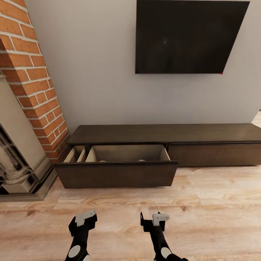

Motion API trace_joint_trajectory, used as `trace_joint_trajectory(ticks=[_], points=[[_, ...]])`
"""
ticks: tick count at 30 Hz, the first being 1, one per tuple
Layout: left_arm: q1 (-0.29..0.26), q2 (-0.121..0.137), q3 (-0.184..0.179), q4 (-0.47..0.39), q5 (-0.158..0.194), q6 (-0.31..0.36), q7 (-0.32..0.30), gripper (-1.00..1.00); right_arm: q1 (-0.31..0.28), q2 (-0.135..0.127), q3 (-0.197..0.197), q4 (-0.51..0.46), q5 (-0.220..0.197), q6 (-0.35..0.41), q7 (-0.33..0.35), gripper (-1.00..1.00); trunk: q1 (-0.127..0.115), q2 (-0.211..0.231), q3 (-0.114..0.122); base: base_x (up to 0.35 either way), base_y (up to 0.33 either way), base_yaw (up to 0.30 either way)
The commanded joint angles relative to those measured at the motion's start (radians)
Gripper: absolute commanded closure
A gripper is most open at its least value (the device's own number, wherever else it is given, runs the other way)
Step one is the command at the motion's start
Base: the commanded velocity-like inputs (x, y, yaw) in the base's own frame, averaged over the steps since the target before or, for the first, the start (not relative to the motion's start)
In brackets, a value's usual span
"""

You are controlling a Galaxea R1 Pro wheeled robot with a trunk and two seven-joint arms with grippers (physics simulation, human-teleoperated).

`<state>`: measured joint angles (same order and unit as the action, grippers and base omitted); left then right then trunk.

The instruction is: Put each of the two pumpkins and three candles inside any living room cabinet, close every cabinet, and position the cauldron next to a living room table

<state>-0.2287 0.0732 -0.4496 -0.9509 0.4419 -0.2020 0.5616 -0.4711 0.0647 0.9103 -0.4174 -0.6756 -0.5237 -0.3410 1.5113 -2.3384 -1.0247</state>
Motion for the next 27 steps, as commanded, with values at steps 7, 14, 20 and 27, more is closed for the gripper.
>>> trace_joint_trajectory(ticks=[7, 14, 20, 27], points=[[-0.001, 0.002, -0.006, 0.000, 0.011, -0.007, 0.006, -1.00, -0.001, 0.001, 0.009, 0.001, -0.005, -0.004, -0.007, -1.00, 0.000, 0.000, -0.001, 0.337, 0.073, 0.000], [-0.001, 0.002, -0.006, 0.000, 0.011, -0.007, 0.006, -1.00, -0.001, 0.001, 0.009, 0.003, -0.006, -0.004, -0.007, -1.00, 0.000, 0.000, -0.001, 0.339, 0.073, 0.000], [-0.001, 0.002, -0.006, 0.000, 0.011, -0.007, 0.006, -1.00, -0.001, 0.001, 0.009, 0.003, -0.006, -0.004, -0.007, -1.00, 0.000, 0.000, -0.001, 0.340, 0.073, 0.000], [-0.001, 0.002, -0.006, 0.000, 0.013, -0.007, 0.006, -1.00, -0.001, 0.001, 0.009, 0.003, -0.006, -0.004, -0.007, -1.00, 0.000, 0.000, -0.001, 0.339, 0.073, 0.000]])
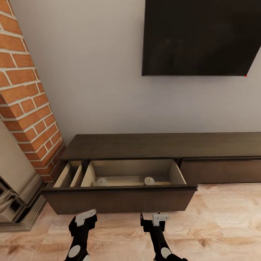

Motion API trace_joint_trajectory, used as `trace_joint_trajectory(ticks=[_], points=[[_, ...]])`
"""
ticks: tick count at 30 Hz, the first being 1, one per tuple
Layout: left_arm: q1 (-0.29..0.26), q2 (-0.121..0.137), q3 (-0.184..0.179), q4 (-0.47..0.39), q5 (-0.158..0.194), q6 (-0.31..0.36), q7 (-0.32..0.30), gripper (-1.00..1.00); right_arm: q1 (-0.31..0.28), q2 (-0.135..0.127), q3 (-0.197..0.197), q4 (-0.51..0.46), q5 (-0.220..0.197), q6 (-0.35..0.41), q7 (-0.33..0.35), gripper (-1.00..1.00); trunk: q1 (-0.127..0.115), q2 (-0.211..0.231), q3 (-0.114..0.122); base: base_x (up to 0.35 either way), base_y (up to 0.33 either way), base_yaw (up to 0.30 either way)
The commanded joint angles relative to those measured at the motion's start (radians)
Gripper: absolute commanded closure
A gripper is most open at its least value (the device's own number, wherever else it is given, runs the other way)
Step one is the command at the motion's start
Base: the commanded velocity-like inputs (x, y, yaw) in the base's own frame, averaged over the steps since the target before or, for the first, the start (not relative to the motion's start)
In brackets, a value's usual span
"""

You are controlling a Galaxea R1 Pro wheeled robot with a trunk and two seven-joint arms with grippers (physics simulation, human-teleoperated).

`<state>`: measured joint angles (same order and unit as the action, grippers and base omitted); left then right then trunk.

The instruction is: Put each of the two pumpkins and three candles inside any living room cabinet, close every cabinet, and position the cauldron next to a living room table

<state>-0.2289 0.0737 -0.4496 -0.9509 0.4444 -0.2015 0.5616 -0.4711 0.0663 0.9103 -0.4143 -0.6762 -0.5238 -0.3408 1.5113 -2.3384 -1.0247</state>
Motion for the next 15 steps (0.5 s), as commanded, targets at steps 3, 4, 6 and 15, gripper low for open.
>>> trace_joint_trajectory(ticks=[3, 4, 6, 15], points=[[-0.001, 0.001, -0.006, 0.000, 0.010, -0.007, 0.006, -1.00, -0.001, 0.000, 0.009, 0.000, -0.006, -0.004, -0.007, -1.00, 0.000, 0.000, -0.001, 0.339, 0.067, 0.000], [-0.001, 0.001, -0.006, 0.000, 0.010, -0.007, 0.006, -1.00, -0.001, 0.000, 0.009, 0.000, -0.006, -0.004, -0.007, -1.00, 0.000, 0.000, -0.001, 0.339, 0.038, 0.000], [-0.001, 0.001, -0.006, 0.000, 0.009, -0.007, 0.006, -1.00, -0.001, 0.000, 0.009, 0.000, -0.006, -0.004, -0.007, -1.00, 0.000, 0.000, -0.001, 0.337, 0.020, 0.000], [-0.001, 0.001, -0.007, 0.000, 0.007, -0.009, 0.006, -1.00, -0.001, 0.000, 0.009, 0.000, -0.006, -0.004, -0.006, -1.00, 0.000, 0.000, -0.001, 0.100, 0.004, 0.000]])
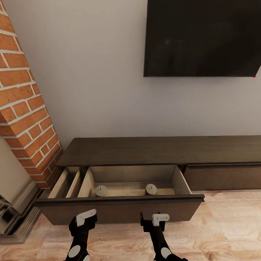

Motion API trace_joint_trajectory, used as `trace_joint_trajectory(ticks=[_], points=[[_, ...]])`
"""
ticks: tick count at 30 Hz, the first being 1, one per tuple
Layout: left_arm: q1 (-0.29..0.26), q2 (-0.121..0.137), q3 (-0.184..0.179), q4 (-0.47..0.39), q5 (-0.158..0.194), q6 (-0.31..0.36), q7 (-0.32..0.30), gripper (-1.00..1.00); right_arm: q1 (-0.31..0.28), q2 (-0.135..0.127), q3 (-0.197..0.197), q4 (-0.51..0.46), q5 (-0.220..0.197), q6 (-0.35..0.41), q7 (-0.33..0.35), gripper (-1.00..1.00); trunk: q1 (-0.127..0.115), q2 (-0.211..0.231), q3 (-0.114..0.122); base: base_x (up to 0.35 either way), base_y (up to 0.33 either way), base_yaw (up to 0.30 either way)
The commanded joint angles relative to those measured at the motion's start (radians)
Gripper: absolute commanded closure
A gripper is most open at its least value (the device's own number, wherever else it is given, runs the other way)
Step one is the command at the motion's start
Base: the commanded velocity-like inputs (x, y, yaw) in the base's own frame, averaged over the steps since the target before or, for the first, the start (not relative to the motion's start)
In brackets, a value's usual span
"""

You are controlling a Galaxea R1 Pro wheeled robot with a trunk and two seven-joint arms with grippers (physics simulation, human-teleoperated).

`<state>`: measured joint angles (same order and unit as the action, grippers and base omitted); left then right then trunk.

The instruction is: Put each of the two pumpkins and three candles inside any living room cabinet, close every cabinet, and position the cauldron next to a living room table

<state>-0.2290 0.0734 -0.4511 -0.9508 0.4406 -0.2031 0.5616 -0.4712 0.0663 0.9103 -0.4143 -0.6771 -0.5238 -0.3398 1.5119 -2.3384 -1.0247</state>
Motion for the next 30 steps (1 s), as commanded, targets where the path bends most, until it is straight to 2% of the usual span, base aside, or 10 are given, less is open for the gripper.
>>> trace_joint_trajectory(ticks=[1, 7, 10, 20, 30], points=[[-0.001, 0.002, -0.006, -0.001, 0.010, -0.007, 0.006, -1.00, -0.001, 0.000, 0.009, 0.000, -0.006, -0.004, -0.007, -1.00, 0.000, 0.000, -0.001, 0.006, 0.000, 0.000], [-0.001, 0.002, -0.007, -0.001, 0.010, -0.007, 0.007, -1.00, -0.001, 0.000, 0.009, 0.000, -0.005, -0.004, -0.007, -1.00, 0.019, -0.035, -0.017, 0.002, 0.000, 0.000], [-0.001, 0.002, -0.006, -0.002, 0.010, -0.007, 0.007, -1.00, -0.001, 0.000, 0.009, 0.000, -0.005, -0.004, -0.007, -1.00, 0.019, -0.035, -0.017, 0.000, 0.000, 0.000], [-0.001, 0.001, -0.009, -0.001, 0.010, -0.007, 0.008, -1.00, -0.001, -0.001, 0.009, 0.000, -0.004, -0.005, -0.006, -1.00, 0.057, -0.105, -0.048, 0.000, 0.000, 0.000], [-0.001, 0.002, -0.010, -0.001, 0.010, -0.013, 0.008, -1.00, -0.001, 0.000, 0.009, 0.000, -0.004, -0.005, -0.005, -1.00, 0.057, -0.105, -0.048, 0.009, 0.000, 0.000]])
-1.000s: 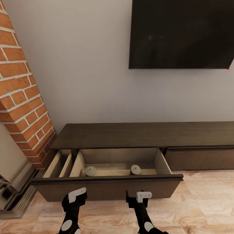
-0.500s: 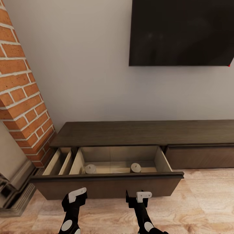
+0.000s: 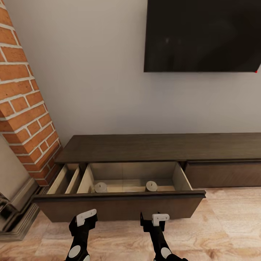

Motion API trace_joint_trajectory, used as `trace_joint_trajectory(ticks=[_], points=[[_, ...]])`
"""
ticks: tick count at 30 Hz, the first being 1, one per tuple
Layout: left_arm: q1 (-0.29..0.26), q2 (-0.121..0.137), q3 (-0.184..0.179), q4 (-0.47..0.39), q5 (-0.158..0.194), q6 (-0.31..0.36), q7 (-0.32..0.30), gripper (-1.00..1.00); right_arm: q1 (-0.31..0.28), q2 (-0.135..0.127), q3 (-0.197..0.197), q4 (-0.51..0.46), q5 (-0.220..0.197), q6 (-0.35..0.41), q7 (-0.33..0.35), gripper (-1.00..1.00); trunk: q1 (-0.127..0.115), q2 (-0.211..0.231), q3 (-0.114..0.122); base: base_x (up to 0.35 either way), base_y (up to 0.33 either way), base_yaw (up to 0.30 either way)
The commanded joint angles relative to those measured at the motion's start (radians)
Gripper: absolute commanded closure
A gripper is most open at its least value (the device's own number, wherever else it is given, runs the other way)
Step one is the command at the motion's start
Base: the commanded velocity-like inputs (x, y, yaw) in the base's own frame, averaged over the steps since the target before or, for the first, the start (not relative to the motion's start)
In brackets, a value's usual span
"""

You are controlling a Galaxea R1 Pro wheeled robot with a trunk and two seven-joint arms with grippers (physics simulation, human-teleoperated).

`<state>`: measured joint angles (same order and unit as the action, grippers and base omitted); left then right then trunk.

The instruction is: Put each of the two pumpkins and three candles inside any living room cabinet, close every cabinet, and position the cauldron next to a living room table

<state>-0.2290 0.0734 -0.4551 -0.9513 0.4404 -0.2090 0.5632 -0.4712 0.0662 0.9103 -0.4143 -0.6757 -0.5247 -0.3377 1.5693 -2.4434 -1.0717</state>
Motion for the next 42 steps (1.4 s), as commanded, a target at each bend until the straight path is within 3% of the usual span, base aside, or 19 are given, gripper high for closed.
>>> trace_joint_trajectory(ticks=[1, 27, 42], points=[[-0.001, 0.002, -0.006, 0.000, 0.011, -0.008, 0.006, -1.00, -0.001, 0.000, 0.009, 0.000, -0.005, -0.004, -0.007, -1.00, 0.000, 0.000, -0.001, 0.161, 0.017, 0.000], [-0.001, 0.002, -0.007, 0.000, 0.010, -0.010, 0.007, -1.00, -0.001, 0.000, 0.009, -0.001, -0.005, -0.004, -0.007, -1.00, 0.000, 0.000, -0.001, 0.107, 0.003, 0.000], [-0.001, 0.001, -0.007, 0.000, 0.010, -0.010, 0.007, -1.00, -0.001, -0.001, 0.009, -0.004, -0.005, -0.004, -0.007, -1.00, 0.000, 0.000, -0.001, 0.328, 0.000, 0.000]])
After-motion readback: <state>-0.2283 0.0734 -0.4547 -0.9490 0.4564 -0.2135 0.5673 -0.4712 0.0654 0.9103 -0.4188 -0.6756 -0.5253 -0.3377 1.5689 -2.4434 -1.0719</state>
